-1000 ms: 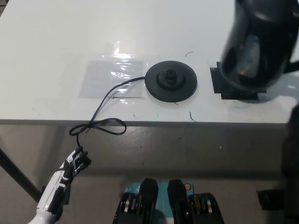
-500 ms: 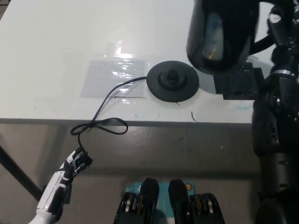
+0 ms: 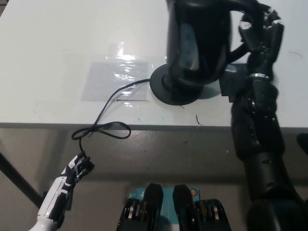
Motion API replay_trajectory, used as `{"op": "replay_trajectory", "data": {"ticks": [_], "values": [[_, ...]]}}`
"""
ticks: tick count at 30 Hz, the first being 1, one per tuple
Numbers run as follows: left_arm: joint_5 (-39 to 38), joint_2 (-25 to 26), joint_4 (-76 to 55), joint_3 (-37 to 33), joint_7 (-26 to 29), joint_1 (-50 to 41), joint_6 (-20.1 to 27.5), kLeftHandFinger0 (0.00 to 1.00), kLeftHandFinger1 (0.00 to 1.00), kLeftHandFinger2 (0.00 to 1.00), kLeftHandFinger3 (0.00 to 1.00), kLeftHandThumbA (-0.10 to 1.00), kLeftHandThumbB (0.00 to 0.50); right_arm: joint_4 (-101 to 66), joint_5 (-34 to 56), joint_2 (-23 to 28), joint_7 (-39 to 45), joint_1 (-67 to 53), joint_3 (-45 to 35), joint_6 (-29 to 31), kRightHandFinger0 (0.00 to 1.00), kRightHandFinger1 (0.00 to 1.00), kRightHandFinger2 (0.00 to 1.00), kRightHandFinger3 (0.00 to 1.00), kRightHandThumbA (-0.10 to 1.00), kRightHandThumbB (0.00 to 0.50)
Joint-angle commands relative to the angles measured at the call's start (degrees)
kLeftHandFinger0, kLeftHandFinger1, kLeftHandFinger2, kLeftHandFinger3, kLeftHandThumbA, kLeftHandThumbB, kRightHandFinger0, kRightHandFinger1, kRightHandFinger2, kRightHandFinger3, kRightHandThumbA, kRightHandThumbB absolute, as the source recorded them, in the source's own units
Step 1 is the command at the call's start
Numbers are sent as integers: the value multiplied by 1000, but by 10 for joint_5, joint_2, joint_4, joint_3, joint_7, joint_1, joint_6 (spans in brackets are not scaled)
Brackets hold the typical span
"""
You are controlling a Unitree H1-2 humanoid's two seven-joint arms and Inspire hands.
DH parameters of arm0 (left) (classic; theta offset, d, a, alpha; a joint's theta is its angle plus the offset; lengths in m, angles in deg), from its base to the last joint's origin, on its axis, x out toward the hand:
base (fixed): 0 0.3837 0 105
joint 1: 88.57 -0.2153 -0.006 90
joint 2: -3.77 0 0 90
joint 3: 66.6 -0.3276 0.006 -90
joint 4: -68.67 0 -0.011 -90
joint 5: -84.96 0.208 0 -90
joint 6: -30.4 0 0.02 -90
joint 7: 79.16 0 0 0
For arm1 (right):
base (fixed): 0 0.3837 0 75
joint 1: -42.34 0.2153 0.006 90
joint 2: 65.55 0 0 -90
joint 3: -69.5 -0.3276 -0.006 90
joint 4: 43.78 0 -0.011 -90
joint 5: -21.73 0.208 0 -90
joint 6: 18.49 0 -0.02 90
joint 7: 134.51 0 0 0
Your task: A kettle and its base are kept separately on the desk infront of the robot and the robot uses its right hand to lift the kettle by its handle and places it on its base to align it correctly.
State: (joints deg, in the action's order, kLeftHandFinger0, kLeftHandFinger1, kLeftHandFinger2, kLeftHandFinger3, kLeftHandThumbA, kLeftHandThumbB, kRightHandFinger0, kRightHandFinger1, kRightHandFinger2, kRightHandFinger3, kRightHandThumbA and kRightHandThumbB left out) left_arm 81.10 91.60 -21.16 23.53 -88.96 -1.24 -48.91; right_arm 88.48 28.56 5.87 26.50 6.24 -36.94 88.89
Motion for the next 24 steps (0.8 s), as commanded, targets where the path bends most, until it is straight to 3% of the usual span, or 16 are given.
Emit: {"op": "replay_trajectory", "data": {"ticks": [1, 4, 8, 13, 24], "values": [[-4, 5, -11, -3, -11, 1, 8, 1000, 1000, 1000, 1000, 964, 252, -4, -10, -17, -18, 67, 14, 73, 0, 26, 410, 438, -100, 63], [-4, 5, -11, -2, -10, 2, 9, 1000, 1000, 1000, 1000, 962, 266, 4, -11, -21, -23, 71, 15, 78, 0, 21, 406, 421, -100, 69], [-6, 8, -9, -3, -13, 3, 11, 1000, 1000, 1000, 1000, 964, 260, 13, -24, -29, -40, 80, 19, 78, 0, 0, 364, 329, -100, 71], [-8, 7, -9, -2, -13, 3, 12, 1000, 1000, 1000, 1000, 962, 270, 30, -36, -29, -59, 83, 24, 79, 0, 20, 391, 381, -100, 68], [-3, 7, -9, -4, -12, 2, 12, 1000, 1000, 1000, 1000, 976, 263, 93, -44, -20, -69, 88, 34, 95, 0, 0, 350, 493, -100, 46]]}}
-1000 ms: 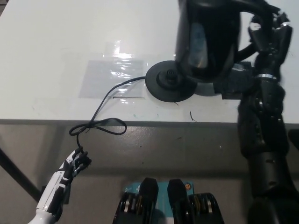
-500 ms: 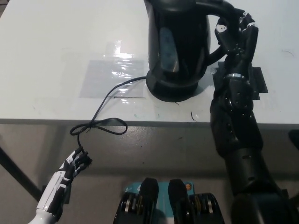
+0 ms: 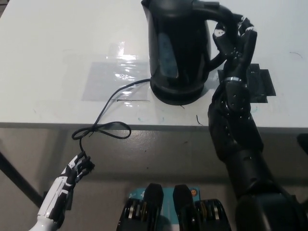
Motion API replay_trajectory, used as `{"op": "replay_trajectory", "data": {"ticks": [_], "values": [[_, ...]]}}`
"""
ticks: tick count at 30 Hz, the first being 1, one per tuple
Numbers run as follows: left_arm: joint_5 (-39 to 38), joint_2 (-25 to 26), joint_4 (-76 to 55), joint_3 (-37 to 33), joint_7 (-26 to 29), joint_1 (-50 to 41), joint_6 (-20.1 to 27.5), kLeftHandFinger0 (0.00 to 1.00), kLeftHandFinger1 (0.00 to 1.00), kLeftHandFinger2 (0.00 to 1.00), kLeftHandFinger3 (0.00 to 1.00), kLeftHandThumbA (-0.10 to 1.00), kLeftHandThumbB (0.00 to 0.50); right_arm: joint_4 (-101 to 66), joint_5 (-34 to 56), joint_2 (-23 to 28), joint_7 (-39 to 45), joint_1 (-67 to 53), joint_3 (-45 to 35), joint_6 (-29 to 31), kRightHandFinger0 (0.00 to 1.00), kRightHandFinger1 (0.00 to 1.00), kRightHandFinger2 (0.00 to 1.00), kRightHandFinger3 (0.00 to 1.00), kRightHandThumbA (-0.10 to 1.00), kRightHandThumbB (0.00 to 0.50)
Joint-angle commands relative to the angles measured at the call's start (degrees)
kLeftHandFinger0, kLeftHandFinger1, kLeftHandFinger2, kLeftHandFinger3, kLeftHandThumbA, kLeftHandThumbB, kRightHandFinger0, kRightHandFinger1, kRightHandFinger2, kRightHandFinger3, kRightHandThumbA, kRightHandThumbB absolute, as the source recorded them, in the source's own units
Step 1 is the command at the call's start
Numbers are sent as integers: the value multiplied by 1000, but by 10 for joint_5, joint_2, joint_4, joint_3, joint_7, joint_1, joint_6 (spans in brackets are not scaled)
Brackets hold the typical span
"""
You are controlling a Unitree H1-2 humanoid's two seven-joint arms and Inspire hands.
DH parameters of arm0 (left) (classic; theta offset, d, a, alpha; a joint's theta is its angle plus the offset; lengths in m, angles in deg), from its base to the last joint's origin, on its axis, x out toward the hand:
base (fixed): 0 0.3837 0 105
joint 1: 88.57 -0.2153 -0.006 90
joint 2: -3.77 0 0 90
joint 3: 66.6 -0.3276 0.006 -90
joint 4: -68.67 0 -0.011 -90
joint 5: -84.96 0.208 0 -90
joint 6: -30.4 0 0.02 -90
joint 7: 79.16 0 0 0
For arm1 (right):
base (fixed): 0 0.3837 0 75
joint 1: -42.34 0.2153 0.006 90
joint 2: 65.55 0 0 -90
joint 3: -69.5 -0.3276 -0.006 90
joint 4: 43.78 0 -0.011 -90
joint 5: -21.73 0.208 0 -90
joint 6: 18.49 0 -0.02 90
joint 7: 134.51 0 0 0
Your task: A kettle and its base are kept separately on the desk infront of the robot and the robot uses its right hand to lift the kettle by its handle and places it on its base to align it correctly.
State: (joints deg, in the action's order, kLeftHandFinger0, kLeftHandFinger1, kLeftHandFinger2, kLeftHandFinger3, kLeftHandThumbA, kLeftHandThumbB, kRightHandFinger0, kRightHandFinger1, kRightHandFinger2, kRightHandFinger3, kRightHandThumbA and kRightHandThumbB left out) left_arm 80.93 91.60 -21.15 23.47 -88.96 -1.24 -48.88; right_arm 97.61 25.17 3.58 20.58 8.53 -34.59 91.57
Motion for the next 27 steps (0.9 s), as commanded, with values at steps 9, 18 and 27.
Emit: {"op": "replay_trajectory", "data": {"ticks": [9, 18, 27], "values": [[-5, 8, -9, -3, -14, 3, 12, 1000, 1000, 1000, 1000, 967, 253, 18, 9, -2, -6, 63, 3, 69, 0, 0, 286, 453, -100, 65], [-5, 7, -7, -3, -13, 6, 15, 1000, 1000, 1000, 1000, 965, 243, 21, 20, -3, 8, 52, -1, 69, 0, 0, 338, 456, -100, 72], [-7, 6, -8, -2, -12, 6, 15, 1000, 1000, 1000, 1000, 972, 225, 27, 37, 3, 21, 29, -14, 69, 0, 46, 445, 516, -100, 63]]}}
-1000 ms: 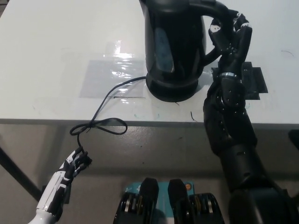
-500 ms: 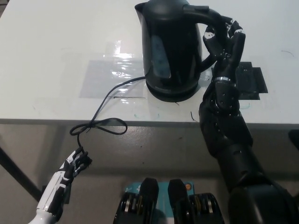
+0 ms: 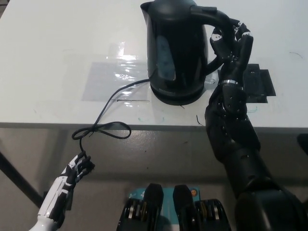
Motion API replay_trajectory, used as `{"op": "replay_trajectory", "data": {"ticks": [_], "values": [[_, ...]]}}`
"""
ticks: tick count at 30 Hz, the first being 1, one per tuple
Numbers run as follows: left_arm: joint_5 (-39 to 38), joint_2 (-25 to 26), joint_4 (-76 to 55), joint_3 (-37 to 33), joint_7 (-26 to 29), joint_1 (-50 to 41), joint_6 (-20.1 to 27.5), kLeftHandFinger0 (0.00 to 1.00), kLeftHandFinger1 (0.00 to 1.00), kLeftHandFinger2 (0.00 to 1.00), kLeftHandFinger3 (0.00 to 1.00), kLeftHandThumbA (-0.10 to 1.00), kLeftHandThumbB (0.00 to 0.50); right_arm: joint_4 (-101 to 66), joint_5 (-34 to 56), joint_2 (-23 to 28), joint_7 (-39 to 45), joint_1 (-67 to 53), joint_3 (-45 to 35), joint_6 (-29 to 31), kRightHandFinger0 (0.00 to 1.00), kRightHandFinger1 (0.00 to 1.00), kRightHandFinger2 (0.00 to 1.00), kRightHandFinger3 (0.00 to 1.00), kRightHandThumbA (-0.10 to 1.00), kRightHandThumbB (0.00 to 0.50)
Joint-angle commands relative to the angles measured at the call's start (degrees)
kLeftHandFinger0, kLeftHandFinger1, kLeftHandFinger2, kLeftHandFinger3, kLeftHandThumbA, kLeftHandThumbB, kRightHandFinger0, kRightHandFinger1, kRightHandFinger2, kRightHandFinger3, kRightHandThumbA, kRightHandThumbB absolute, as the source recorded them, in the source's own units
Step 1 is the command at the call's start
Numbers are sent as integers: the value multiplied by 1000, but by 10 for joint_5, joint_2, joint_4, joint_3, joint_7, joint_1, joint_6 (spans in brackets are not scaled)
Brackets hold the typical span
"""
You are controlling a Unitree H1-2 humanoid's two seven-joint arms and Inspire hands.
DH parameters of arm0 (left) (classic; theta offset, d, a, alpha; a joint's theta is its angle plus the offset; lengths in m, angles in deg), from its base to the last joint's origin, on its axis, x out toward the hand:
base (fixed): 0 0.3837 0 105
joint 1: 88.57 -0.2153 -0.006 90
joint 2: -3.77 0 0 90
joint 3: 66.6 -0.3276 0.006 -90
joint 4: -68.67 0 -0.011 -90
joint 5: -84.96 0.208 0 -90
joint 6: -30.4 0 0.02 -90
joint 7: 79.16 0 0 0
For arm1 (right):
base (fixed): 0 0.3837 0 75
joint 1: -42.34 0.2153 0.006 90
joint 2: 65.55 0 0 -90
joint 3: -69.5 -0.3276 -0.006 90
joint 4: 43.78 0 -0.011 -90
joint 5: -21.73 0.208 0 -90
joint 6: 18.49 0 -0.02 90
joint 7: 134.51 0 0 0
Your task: A kettle and its base are kept separately on the desk infront of the robot and the robot uses its right hand to lift the kettle by its handle and places it on its base to align it correctly.
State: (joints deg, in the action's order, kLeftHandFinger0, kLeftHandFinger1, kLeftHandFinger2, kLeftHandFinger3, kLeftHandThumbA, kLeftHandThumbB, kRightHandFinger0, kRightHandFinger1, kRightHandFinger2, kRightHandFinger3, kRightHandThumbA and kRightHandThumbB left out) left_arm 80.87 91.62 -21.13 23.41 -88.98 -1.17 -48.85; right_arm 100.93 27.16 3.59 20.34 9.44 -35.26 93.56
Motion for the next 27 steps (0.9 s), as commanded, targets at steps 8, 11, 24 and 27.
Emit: {"op": "replay_trajectory", "data": {"ticks": [8, 11, 24, 27], "values": [[-2, 6, -6, -3, -12, 7, 17, 1000, 1000, 1000, 1000, 979, 206, 0, -7, 12, 2, 2, 0, 49, 0, 0, 255, 394, -100, 75], [-4, 7, -7, -2, -13, 7, 13, 1000, 1000, 1000, 1000, 983, 212, -1, 4, 13, 15, -6, -7, 49, 0, 4, 311, 421, -100, 80], [-3, 9, -2, -1, -18, 12, 19, 1000, 1000, 1000, 1000, 995, 214, -61, 17, 14, 48, -48, -11, 49, 0, 48, 400, 505, -100, 48], [-4, 8, -3, 1, -17, 12, 15, 1000, 1000, 1000, 1000, 988, 210, -73, 15, 13, 51, -53, -10, 49, 0, 60, 408, 506, -100, 55]]}}
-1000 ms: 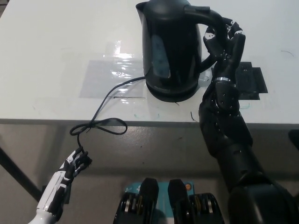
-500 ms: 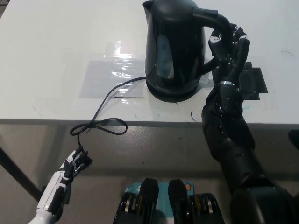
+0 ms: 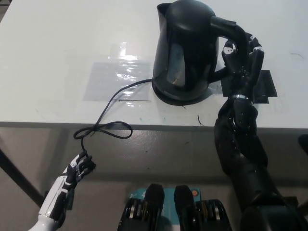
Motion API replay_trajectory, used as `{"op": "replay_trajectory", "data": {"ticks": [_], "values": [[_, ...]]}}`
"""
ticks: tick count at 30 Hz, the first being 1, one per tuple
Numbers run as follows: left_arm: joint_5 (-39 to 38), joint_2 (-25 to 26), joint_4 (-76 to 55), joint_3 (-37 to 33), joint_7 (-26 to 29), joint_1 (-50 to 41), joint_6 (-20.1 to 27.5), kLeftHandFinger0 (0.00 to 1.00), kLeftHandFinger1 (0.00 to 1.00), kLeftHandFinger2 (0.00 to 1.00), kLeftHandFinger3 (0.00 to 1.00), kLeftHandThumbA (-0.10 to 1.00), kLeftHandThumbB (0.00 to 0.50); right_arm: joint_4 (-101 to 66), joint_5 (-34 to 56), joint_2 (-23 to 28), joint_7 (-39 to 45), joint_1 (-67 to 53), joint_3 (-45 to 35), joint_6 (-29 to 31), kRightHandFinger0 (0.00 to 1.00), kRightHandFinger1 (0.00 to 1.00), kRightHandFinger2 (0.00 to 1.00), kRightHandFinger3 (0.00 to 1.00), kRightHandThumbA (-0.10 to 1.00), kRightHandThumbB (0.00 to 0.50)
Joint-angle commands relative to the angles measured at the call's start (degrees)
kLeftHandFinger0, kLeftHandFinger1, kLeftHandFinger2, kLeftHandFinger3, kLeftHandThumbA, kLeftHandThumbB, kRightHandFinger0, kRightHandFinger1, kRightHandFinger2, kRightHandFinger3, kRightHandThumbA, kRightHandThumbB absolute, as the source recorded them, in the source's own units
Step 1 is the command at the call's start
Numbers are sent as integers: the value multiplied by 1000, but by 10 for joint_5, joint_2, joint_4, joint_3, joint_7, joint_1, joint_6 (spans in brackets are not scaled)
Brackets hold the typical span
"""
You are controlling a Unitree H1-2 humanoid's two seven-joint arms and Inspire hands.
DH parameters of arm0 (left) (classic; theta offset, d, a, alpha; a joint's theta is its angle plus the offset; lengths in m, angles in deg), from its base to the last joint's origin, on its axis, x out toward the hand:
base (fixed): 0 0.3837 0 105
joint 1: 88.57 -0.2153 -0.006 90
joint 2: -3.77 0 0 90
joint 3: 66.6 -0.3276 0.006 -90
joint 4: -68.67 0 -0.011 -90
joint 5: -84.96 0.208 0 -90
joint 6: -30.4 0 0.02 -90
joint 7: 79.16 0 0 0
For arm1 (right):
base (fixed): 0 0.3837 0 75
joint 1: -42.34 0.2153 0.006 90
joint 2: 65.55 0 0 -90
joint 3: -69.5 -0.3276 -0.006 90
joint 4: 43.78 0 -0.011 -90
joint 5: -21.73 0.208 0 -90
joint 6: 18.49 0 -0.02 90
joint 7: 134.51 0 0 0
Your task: A kettle and its base are kept separately on the desk infront of the robot and the robot uses its right hand to lift the kettle by its handle and places it on its base to align it correctly.
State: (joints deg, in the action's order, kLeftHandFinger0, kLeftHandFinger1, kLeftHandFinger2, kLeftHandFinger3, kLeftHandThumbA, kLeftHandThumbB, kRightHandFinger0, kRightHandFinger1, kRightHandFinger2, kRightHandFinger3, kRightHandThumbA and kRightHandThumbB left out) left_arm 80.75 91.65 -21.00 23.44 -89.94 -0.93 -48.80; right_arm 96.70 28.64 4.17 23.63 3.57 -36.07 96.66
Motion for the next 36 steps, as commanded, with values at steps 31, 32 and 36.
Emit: {"op": "replay_trajectory", "data": {"ticks": [31, 32, 36], "values": [[-3, 9, -13, -1, -14, 16, 4, 1000, 1000, 1000, 1000, 1000, 229, 86, -19, -33, -30, 89, 17, 18, 0, 0, 315, 464, -100, 70], [-3, 8, -13, -1, -13, 16, 4, 1000, 1000, 1000, 1000, 1000, 229, 89, -23, -33, -35, 91, 19, 18, 0, 0, 330, 472, -100, 73], [-2, 6, -13, 0, -10, 15, 7, 1000, 1000, 1000, 1000, 987, 240, 102, -29, -34, -44, 99, 24, 18, 0, 0, 353, 499, -100, 72]]}}
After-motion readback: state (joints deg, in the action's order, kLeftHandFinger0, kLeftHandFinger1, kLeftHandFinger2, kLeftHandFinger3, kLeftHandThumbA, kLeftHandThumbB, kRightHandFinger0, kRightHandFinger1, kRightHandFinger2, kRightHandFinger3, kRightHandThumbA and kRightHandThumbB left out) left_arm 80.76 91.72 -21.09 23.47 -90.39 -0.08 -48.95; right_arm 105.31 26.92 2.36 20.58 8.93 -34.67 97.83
